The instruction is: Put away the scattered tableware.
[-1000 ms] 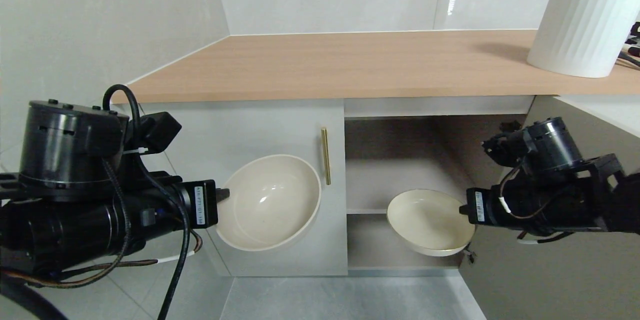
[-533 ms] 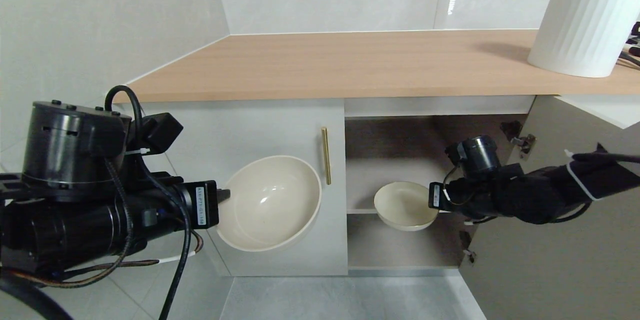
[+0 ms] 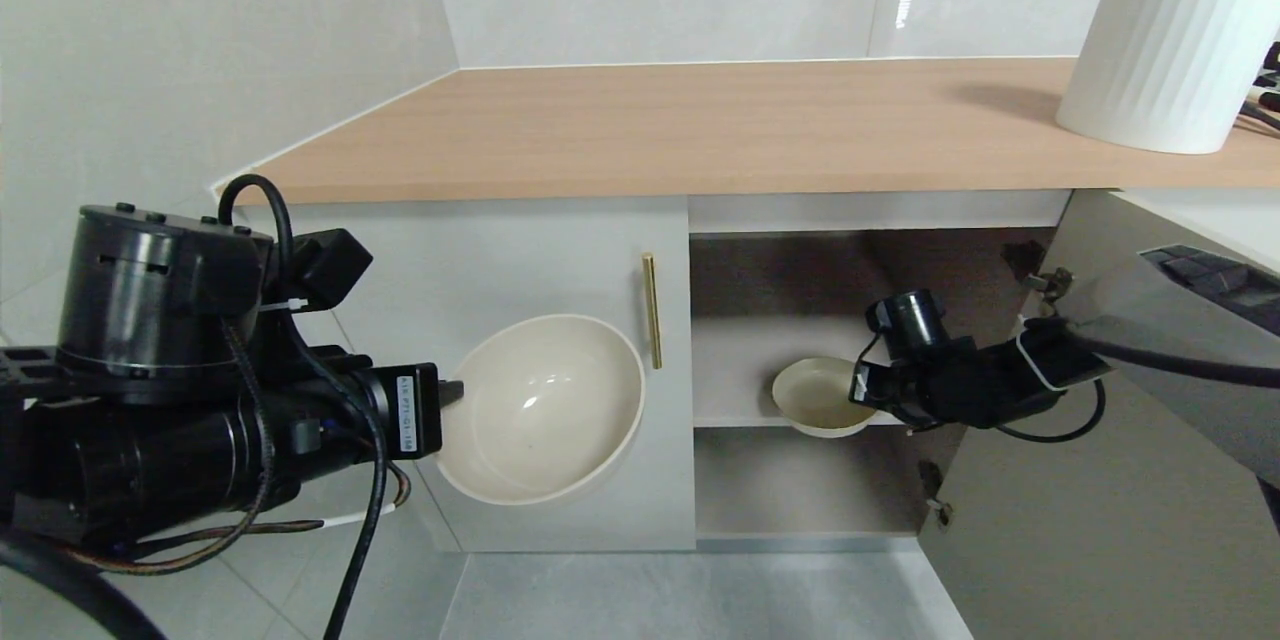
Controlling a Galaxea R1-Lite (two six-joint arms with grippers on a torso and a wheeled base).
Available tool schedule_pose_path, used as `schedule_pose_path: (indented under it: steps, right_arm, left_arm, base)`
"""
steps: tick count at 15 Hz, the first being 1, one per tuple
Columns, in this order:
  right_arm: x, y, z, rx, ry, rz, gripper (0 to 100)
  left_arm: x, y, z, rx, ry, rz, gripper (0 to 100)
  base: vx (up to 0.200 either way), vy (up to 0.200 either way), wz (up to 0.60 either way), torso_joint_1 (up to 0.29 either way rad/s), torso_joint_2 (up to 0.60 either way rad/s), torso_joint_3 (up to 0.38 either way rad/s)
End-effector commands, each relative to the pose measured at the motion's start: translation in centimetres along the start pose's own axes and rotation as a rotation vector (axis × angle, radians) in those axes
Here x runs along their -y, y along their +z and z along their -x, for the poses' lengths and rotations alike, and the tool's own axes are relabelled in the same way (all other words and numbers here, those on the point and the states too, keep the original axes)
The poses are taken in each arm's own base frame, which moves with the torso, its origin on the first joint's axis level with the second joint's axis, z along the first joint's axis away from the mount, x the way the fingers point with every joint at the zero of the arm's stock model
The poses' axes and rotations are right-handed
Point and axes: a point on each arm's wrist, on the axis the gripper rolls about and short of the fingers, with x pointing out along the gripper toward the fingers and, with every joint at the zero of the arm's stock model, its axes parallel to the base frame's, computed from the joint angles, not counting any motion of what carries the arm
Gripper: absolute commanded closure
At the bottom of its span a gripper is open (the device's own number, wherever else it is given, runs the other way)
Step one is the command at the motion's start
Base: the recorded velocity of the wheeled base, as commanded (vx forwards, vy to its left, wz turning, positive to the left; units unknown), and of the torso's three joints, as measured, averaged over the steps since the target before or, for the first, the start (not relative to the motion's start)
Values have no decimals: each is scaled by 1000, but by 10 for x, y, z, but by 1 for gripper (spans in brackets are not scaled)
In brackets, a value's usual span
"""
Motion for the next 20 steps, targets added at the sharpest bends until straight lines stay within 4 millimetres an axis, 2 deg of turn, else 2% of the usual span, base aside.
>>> schedule_pose_path:
  steps: [1,9,20]
  right_arm:
    - [-1,-5,-18,-4,-19,-7,100]
    - [-8,3,-46,90,-97,-65,100]
    - [-13,11,-51,143,-111,-100,100]
  left_arm:
    - [1,-1,-3,-10,2,-2,100]
    - [2,-2,-3,-10,-2,-4,100]
    - [2,-3,-6,-19,1,-5,100]
  base:
    - [0,0,0,0,0,0]
    - [0,0,0,0,0,0]
    - [0,0,0,0,0,0]
